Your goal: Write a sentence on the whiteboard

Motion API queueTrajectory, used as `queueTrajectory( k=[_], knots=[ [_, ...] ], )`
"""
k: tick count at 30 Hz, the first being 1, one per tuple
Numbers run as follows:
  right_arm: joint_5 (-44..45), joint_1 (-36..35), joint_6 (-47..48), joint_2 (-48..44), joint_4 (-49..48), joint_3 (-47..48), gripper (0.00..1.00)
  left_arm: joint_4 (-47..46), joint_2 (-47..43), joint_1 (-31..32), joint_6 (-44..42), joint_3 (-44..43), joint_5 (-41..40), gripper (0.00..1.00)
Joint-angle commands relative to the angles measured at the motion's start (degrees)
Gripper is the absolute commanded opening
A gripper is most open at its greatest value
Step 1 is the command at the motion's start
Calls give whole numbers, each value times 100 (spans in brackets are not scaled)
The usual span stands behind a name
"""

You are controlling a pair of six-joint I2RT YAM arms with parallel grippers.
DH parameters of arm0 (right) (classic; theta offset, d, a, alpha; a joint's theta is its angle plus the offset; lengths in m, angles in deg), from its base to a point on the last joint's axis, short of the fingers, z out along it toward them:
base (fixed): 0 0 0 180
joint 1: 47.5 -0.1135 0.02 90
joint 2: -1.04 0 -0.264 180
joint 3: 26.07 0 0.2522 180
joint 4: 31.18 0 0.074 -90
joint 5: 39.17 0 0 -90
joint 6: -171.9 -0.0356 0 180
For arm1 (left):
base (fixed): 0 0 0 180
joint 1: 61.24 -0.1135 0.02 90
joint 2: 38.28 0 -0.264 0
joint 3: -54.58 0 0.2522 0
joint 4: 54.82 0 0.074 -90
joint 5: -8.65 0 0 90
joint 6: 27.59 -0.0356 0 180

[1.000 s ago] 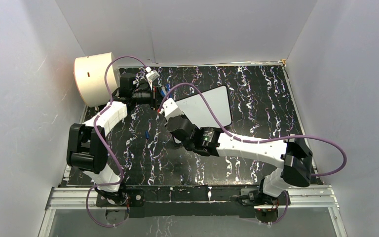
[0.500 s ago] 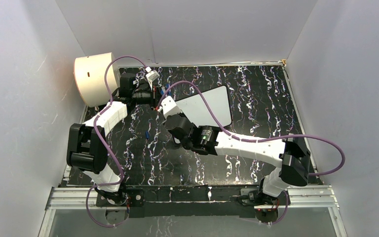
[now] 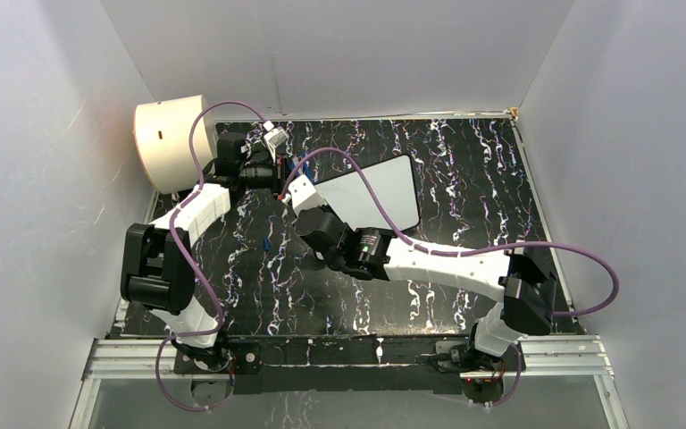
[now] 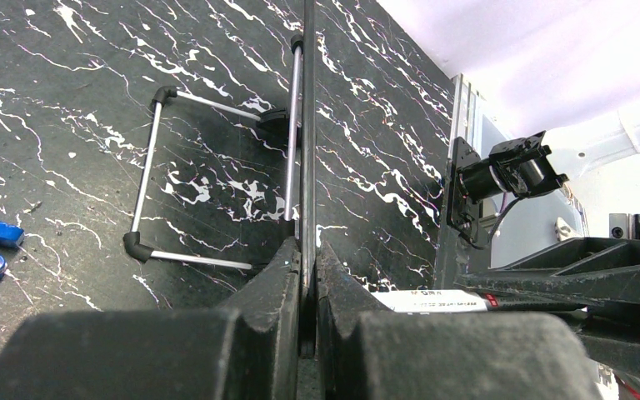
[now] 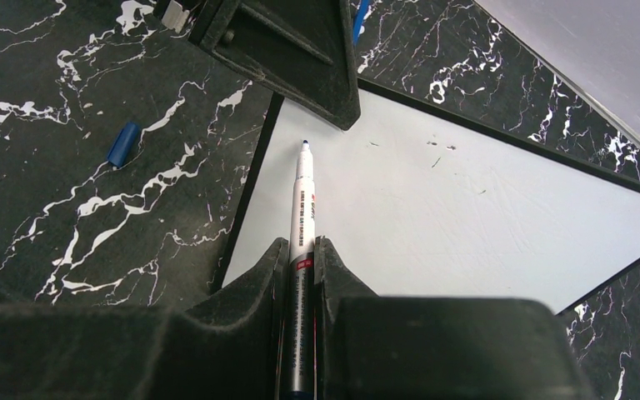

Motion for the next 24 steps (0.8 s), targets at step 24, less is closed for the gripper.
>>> queueTrajectory(
  k=[24],
  knots=[
    [209,-21,-69,80,-400,391,0,48,-323,27,-74,-30,52,0]
  ],
)
